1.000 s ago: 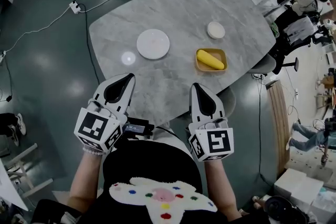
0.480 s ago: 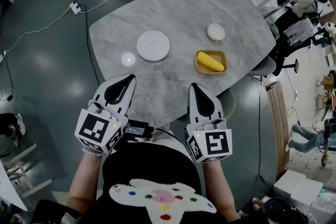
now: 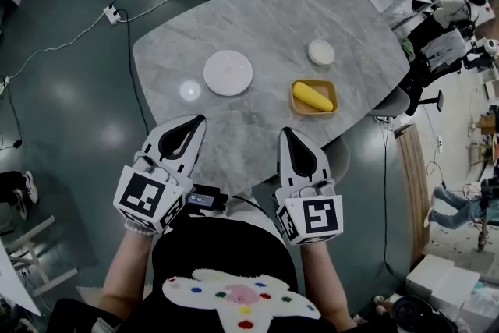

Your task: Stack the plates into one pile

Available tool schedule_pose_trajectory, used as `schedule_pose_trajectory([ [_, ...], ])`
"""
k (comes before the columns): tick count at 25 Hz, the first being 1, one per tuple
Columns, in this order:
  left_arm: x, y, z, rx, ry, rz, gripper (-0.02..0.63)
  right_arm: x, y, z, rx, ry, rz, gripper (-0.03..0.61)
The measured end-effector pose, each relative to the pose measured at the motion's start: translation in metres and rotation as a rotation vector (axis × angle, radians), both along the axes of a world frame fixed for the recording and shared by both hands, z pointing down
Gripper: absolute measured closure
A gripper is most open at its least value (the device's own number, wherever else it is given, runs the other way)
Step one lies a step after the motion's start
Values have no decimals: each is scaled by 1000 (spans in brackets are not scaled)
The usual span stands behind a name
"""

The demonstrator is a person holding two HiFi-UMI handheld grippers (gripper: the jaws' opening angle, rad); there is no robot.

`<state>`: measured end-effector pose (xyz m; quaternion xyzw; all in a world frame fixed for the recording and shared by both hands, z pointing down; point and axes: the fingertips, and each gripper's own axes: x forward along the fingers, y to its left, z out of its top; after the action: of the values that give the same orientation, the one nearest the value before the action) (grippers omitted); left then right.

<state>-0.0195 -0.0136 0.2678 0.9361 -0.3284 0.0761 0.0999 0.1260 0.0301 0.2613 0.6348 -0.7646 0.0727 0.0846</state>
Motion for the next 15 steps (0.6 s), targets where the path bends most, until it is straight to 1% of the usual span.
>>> schedule_pose_trajectory([
  [15,2,-1,0,-3,0,10,603,-1,-2,5,-8,-3,-2,575],
])
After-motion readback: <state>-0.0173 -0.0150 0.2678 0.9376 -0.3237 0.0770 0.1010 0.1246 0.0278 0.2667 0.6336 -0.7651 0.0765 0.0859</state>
